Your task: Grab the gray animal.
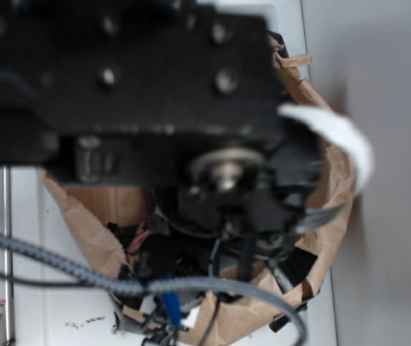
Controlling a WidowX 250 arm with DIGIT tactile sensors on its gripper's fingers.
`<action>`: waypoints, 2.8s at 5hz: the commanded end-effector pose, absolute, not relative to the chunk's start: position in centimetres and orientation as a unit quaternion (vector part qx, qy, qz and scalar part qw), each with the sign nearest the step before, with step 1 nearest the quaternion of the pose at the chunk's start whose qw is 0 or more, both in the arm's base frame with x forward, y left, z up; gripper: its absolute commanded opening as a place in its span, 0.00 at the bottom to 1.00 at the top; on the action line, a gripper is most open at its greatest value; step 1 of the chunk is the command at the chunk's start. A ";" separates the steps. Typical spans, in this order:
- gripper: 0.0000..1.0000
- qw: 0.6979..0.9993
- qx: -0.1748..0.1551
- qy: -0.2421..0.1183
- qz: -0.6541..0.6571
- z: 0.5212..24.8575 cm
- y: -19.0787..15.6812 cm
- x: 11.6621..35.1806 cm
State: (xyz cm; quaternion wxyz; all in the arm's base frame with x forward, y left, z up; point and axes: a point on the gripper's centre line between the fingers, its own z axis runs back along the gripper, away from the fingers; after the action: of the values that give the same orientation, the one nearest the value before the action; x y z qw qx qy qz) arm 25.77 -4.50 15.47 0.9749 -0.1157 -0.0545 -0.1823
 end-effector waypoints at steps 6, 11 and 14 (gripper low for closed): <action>1.00 0.987 -0.003 -0.054 -0.152 10.0 -1.2 28.0; 1.00 0.973 -0.073 0.010 -0.219 8.0 -3.5 24.3; 0.00 0.977 -0.022 -0.035 -0.209 4.8 -4.1 23.9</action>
State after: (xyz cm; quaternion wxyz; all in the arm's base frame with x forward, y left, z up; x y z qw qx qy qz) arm 23.80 -3.88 3.90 0.9800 -0.0247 -0.0224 -0.1961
